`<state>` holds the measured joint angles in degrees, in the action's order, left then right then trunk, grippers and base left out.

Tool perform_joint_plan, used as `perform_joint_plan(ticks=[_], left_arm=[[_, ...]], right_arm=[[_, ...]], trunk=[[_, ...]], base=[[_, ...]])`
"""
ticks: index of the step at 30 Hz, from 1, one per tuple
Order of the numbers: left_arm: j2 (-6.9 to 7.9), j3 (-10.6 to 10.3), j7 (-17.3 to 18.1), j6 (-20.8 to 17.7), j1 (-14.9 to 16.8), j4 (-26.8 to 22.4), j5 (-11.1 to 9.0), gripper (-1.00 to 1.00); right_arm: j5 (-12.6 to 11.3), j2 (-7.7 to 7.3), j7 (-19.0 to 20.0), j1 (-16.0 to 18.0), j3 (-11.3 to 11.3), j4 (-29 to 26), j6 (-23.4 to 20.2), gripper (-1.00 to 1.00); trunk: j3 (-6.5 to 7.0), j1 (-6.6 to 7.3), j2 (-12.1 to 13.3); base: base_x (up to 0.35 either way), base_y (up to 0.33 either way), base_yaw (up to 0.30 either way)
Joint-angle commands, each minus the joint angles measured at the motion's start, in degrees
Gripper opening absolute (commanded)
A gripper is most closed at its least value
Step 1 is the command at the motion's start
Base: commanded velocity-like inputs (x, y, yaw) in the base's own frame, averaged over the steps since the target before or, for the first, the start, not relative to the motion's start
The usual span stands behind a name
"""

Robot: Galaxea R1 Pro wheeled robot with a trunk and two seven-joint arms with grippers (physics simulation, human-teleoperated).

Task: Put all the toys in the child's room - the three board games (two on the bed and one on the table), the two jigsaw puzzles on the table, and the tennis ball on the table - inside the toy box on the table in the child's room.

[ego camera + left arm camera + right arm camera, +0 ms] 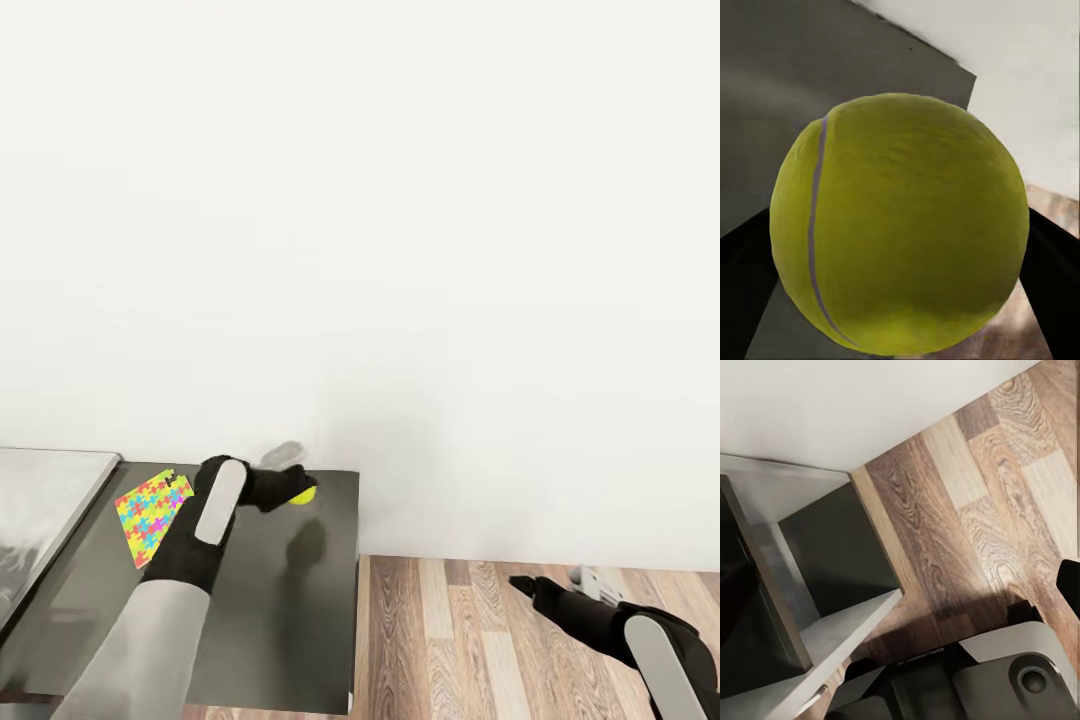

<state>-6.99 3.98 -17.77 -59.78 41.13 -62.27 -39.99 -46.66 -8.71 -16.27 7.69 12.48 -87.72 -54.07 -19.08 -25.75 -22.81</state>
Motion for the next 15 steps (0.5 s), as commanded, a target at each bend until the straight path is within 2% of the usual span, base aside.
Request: perform_joint_plan(ticks=[1, 2, 4, 6, 7, 9, 10, 11, 12, 14, 15], left_arm=[[2.19, 0.29, -0.54, -0.22, -0.17, -2.18, -6.68, -1.00], [4.08, -0.42, -0.53, -0.22, -0.28, -3.31, -11.01, -1.00], [8.51, -3.63, -0.52, -0.22, -0.63, -5.48, -21.17, -1.00], [13.85, -7.77, -0.51, -0.22, -1.21, -7.65, -33.55, -1.00], [17.78, -11.22, -0.50, -0.22, -1.88, -9.32, -43.33, -1.00], [22.59, -15.32, -0.46, -0.22, -2.63, -12.10, -54.97, -1.00], [24.72, -16.92, -0.44, -0.22, -3.03, -13.79, -59.48, -1.00], [26.65, -18.23, -0.44, -0.22, -3.55, -15.64, -63.06, -1.00], [28.25, -19.30, -0.38, -0.22, -4.20, -17.38, -65.66, -1.00], [30.69, -20.81, 1.32, -0.22, -5.39, -19.96, -68.89, -1.00], [31.21, -21.11, 3.22, -0.22, -5.63, -20.46, -69.47, -1.00]], right_arm=[[-0.62, -0.18, -0.49, -0.04, 0.09, -0.04, -0.13, 1.00], [-0.62, -0.24, -0.47, -0.11, 0.12, -0.02, -0.12, 1.00], [-0.62, -0.28, -0.44, -0.16, 0.15, 0.00, -0.12, 1.00], [-0.72, -0.27, -0.44, -0.17, 0.21, 0.03, -0.18, 1.00], [-0.86, -0.26, -0.43, -0.18, 0.28, 0.06, -0.21, 1.00], [-1.03, -0.26, -0.45, -0.15, 0.36, 0.07, -0.23, 1.00], [-1.07, -0.26, -0.46, -0.14, 0.41, 0.05, -0.23, 1.00], [-1.10, -0.26, -0.45, -0.14, 0.45, 0.04, -0.27, 1.00], [-1.12, -0.26, -0.44, -0.13, 0.53, 0.03, -0.32, 1.00], [-1.20, -0.16, -0.43, -0.13, 0.95, -0.09, -0.45, 1.00], [-1.21, -0.13, -0.43, -0.13, 1.13, -0.12, -0.47, 1.00]], trunk=[[-0.10, -0.04, -0.10], [-0.10, -0.04, -0.10], [-0.10, -0.04, -0.10], [-0.10, -0.04, -0.10], [-0.10, -0.04, -0.10], [-0.10, -0.04, -0.10], [-0.10, -0.04, -0.10], [-0.10, -0.04, -0.10], [-0.10, -0.04, -0.10], [-0.10, -0.04, -0.10], [-0.10, -0.04, -0.10]], base=[[0.000, 0.000, 0.000], [0.000, 0.000, 0.000], [0.000, 0.000, 0.000], [0.000, 0.000, 0.000], [0.000, 0.000, 0.000], [0.000, 0.000, 0.000], [0.000, 0.000, 0.000], [0.000, 0.000, 0.000], [0.000, 0.000, 0.000], [0.000, 0.000, 0.000], [0.000, 0.000, 0.000]])
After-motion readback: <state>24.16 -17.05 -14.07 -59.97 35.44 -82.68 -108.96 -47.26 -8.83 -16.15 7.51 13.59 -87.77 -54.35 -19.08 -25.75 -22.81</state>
